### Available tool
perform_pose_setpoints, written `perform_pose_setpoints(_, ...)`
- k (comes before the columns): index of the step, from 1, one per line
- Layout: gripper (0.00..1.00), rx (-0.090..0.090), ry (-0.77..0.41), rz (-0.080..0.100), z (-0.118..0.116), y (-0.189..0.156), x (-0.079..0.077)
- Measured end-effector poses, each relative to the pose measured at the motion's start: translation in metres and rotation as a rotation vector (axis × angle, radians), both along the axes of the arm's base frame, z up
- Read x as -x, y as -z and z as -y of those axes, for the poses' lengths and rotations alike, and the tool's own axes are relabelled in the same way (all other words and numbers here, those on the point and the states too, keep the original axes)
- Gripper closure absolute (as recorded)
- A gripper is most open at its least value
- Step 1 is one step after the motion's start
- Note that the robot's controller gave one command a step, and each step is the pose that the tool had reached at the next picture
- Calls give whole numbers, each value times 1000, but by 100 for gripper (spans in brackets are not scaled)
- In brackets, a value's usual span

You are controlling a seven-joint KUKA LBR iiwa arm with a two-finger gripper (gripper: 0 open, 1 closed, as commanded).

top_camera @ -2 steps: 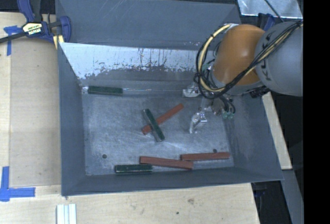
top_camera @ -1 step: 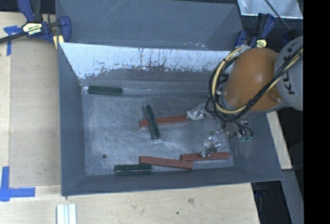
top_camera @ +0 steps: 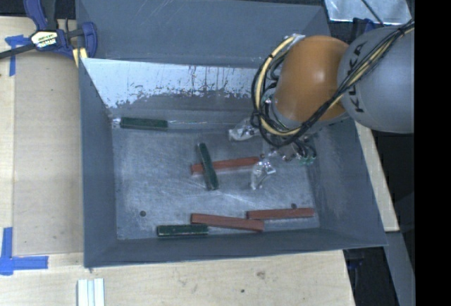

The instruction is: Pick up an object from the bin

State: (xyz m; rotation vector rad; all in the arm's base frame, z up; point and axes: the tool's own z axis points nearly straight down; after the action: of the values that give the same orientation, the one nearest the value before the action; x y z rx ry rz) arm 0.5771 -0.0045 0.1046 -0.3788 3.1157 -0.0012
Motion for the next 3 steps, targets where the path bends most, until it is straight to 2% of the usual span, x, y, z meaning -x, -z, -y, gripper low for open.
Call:
perform_pose_setpoints(1, 0, -1, -22, 2, 26, 22, 45)
perform_pose_setpoints(2, 100, 3, -42, 9, -50, 27, -17)
perform_pose_setpoints(3, 100, 3, -42, 9, -50, 27, -17)
